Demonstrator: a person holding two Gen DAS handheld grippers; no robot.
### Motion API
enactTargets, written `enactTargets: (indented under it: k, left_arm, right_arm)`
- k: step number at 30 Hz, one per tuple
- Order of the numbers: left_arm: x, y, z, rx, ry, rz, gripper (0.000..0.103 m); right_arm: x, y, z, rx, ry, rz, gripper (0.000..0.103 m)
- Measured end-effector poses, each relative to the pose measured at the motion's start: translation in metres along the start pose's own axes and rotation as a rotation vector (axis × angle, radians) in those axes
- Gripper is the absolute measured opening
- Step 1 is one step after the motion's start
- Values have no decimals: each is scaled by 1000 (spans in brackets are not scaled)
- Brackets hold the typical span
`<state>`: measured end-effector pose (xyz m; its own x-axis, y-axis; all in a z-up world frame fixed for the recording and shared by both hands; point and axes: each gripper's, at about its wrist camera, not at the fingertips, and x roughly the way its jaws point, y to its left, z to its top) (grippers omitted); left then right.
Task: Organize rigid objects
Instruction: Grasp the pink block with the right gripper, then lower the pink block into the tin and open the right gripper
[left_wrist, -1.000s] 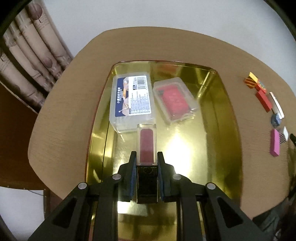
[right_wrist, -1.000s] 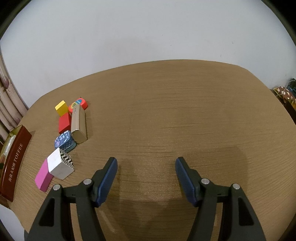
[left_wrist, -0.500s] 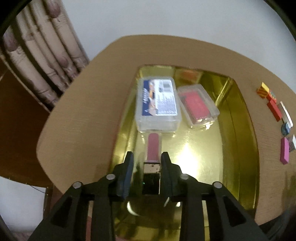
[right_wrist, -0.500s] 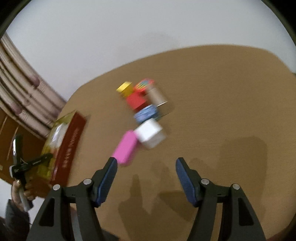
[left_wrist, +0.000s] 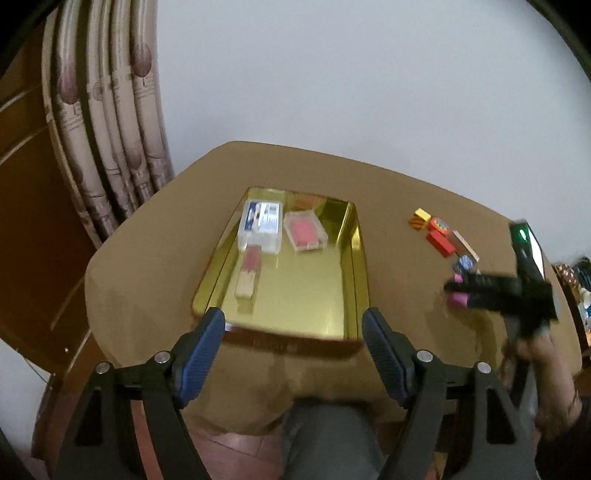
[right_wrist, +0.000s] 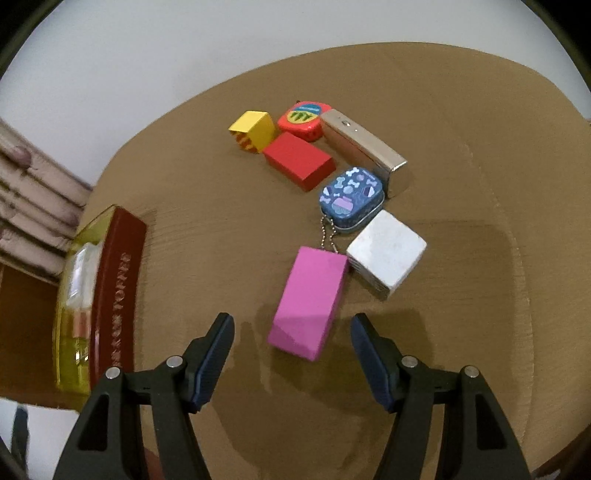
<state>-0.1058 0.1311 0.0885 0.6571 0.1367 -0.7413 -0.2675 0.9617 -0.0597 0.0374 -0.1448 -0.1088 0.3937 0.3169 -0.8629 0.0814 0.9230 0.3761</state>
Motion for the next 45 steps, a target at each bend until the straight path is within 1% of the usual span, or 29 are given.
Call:
enactTargets:
  k: [2,3,4,5,9,11,12,13,16,17,20,23,26,29,30,33,37,40,42,44,45]
  left_arm:
    - [-4,5,-12,-12,7,-13,73]
    - [-5,8,-16,-27,11,-15,73]
    - [-7,6,-24,-44,16,-15,72]
    - [-10,11,-30,-75,26,-26,72]
    - [-11,26,-43,-136,42,-36,72]
    - [-9,32,-49,-164,60,-37,73]
    - [-10,35,-51,-184,63,-36,73]
    - [-9,38,-52,-210,65,-46,73]
    - [-7,40,-55,-228,74,-59,73]
    - [-7,40,-55,-226,73,-56,73]
    - [-8,38,-56,-217,72,-48,73]
    - [-10,39,-57,-226,60,-40,73]
    - [-10,41,-57,-239,59,-39,73]
    - [-10,43,-59,-255,59,-36,73]
    - [-9,45,-59,-255,61,-36,73]
    - [-5,46,-59,-262,76,-40,74]
    - [0,47,-61,-275,96,-45,75]
    - [1,45,-61,-280,101,-42,76]
    - [2,43,-62,-275,107,-42,77]
    - [2,40,-62,-268,107,-34,77]
    - [1,38,-62,-258,102,-26,77]
  right_arm:
    - [5,7,3,-21,5,-54,67]
    - [7,10,5,-28,7,-76,59]
    - [8,13,5,-35,8,-113,48]
    - [9,14,6,-40,7,-135,31]
    - [8,9,8,-43,24,-109,31]
    - [1,9,9,-36,19,-55,31]
    - [-6,11,10,-45,5,-39,31]
    - [-15,18,10,-66,-14,-5,31]
    - [-42,59,12,-143,-50,75,31]
    - [-50,78,12,-176,-46,112,31]
    - [-53,131,13,-250,0,208,31]
    - [-38,176,2,-322,79,262,31]
    - [-8,212,-13,-390,139,244,31]
    - [24,236,-25,-408,192,221,31]
    - [33,245,-29,-411,200,213,31]
    - [49,255,-34,-432,205,180,31]
    - [56,265,-37,-435,213,167,31]
    - [58,272,-36,-429,198,146,33]
    - [58,275,-36,-420,201,155,37]
    - [48,271,-35,-442,150,133,38]
    - [40,267,-34,-445,129,158,38]
